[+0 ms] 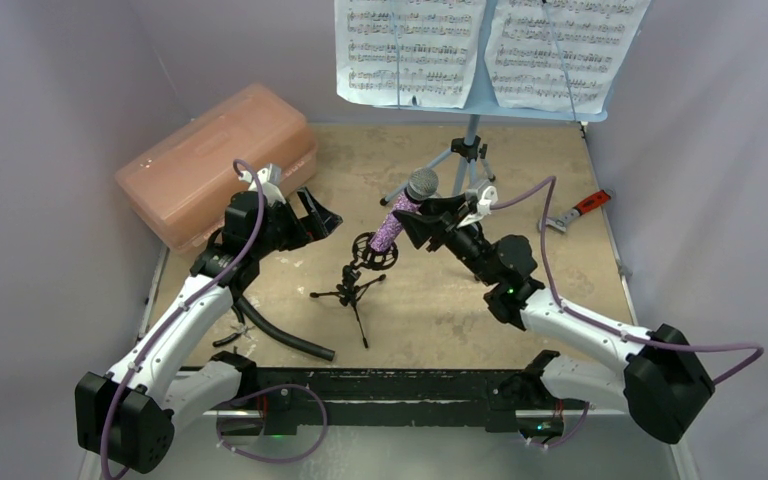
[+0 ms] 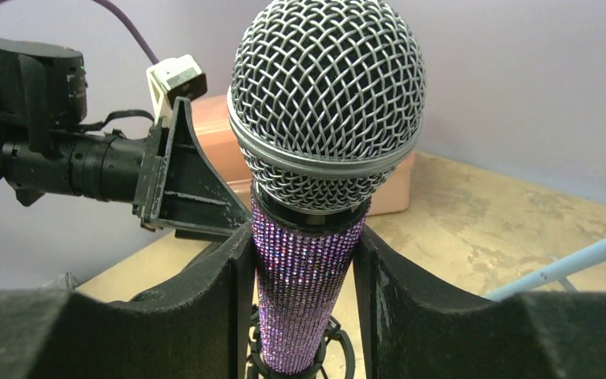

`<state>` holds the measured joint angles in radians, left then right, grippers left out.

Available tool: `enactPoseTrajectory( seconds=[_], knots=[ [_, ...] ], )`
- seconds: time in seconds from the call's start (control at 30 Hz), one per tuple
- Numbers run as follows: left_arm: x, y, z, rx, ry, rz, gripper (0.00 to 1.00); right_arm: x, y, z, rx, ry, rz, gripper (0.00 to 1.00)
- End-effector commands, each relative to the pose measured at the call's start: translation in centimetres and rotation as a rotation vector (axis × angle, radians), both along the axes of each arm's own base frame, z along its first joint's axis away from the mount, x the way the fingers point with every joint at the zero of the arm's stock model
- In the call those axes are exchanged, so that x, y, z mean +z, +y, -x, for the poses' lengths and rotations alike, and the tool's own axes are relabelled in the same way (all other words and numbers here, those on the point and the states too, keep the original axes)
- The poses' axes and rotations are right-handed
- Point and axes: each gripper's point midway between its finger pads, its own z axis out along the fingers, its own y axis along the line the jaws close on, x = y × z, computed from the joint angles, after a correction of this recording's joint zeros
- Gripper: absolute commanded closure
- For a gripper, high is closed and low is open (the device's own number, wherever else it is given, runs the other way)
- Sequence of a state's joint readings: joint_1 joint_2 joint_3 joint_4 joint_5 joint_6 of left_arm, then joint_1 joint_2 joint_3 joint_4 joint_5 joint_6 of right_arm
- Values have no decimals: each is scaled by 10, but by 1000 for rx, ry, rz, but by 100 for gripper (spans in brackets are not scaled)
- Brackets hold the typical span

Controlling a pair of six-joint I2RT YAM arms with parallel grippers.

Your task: Set up the instrument practice props

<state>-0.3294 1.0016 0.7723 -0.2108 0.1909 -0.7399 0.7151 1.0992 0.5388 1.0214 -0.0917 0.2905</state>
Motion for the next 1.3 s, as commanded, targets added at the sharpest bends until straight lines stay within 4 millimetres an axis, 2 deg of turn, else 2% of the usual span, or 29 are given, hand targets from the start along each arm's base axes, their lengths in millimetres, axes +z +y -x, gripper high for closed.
enactPoseTrajectory(
  seconds=[0.0,0.37,0.9,1.27],
  knots=[
    [18,-2,-2,-16,-55,19,1,33,5,2,18,-69,-19,100],
    [14,-3,0,-20,-47,31,1,41,23,-2,76,-64,77,100],
    [9,-4,2,-19,-36,43,1,15,30,-6,99,17,111,100],
    [9,-5,2,-19,-36,52,1,-4,29,0,118,40,122,100]
  ],
)
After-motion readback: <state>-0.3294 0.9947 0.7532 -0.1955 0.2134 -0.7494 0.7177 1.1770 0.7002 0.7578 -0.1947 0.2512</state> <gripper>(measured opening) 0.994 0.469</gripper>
